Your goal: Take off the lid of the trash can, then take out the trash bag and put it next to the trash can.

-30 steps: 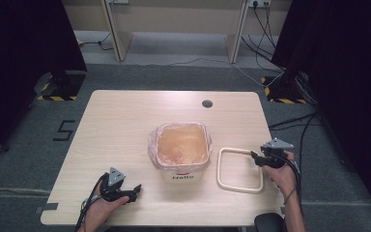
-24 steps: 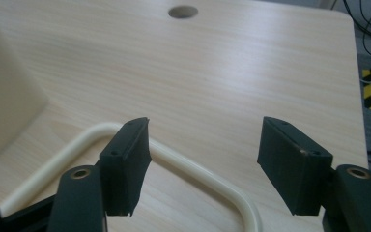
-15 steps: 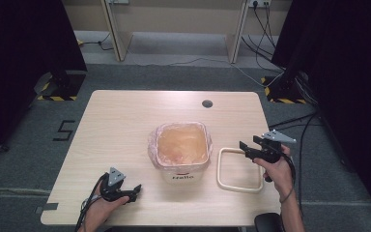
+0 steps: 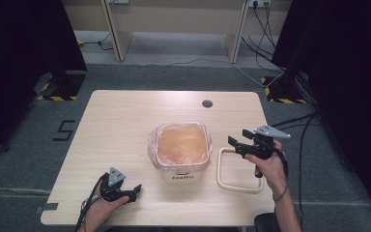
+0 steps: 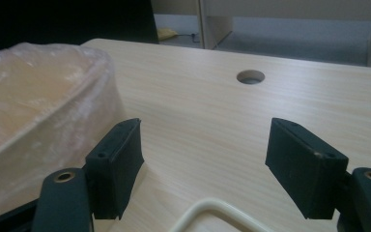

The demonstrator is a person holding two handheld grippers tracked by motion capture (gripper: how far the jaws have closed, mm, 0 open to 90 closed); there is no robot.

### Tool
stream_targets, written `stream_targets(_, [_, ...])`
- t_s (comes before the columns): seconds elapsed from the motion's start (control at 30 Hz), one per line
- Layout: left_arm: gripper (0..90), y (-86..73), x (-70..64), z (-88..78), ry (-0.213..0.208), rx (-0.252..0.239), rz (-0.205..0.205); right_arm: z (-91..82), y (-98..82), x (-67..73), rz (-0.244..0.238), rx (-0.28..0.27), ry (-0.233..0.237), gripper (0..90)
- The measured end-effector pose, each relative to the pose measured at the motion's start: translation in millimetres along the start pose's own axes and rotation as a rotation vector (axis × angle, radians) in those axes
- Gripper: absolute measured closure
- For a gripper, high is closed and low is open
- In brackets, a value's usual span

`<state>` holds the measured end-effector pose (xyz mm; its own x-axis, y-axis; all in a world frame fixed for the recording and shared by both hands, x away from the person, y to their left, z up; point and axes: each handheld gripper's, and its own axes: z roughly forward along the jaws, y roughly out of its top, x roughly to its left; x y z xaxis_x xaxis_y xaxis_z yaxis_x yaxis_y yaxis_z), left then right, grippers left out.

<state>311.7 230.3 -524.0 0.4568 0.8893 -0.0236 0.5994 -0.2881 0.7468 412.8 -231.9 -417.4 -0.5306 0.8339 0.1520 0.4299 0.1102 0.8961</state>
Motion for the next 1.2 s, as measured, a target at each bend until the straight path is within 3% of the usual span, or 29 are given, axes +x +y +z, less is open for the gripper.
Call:
stream_targets(0.33, [13.8, 0.0, -0.1, 0.0, 0.0, 0.0, -0.001, 3.8, 16.3, 14.9, -0.002, -0.04, 0.036, 28.7])
stream_targets(1.03, [13.9, -0.1, 0.0, 0.1, 0.0, -0.002, 0.0, 15.5, 33.1, 33.6, -0.022, -0.057, 0.086, 28.7])
stream_targets(1.2, [13.8, -0.1, 0.0, 0.1, 0.0, -0.002, 0.0, 30.5, 39.3, 43.7, -0.037, -0.046, 0.107, 28.8])
